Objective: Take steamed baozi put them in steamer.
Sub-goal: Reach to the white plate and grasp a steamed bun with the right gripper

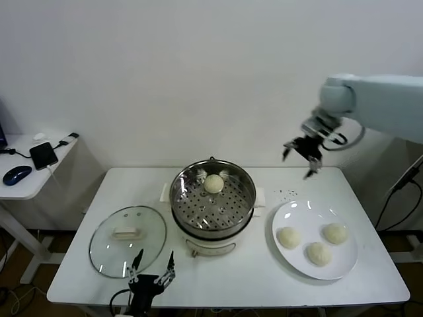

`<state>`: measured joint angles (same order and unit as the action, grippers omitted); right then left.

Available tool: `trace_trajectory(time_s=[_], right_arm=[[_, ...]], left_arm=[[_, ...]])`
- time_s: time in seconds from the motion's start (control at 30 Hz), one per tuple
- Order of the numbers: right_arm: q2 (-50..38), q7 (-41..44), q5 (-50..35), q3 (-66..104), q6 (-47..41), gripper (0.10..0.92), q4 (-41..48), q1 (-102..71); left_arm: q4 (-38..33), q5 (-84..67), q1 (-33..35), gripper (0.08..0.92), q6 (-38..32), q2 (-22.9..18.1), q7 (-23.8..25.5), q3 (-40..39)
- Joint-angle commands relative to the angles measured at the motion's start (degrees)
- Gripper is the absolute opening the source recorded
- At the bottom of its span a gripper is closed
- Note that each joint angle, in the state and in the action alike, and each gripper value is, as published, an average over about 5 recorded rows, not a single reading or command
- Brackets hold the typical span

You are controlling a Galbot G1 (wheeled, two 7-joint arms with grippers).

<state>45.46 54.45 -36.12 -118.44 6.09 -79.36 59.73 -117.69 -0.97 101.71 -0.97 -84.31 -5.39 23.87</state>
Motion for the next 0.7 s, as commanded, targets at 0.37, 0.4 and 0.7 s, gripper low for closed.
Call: trace_trajectory(time_s=[0.37,0.4,0.7], right_arm=[[-8.1,-13.6,1.1,16.2,-24.3,0.823,-4.1,-28.5],[-7.2,-13.6,1.4,17.3,-24.3,0.823,-2.7,-29.9],[-2.7,-14.0,2.8,23.5,-23.8,0.823,3.7,-36.0]], left_arm=[[0.4,0.0,0.5,0.823,0.0,-0.7,0.1,0.3],[0.4,0.0,0.5,0.823,-0.1,-0.8,0.1,0.4],[0.4,-0.2,0.9,0.823,-0.3,-0.8,0.0,0.8]])
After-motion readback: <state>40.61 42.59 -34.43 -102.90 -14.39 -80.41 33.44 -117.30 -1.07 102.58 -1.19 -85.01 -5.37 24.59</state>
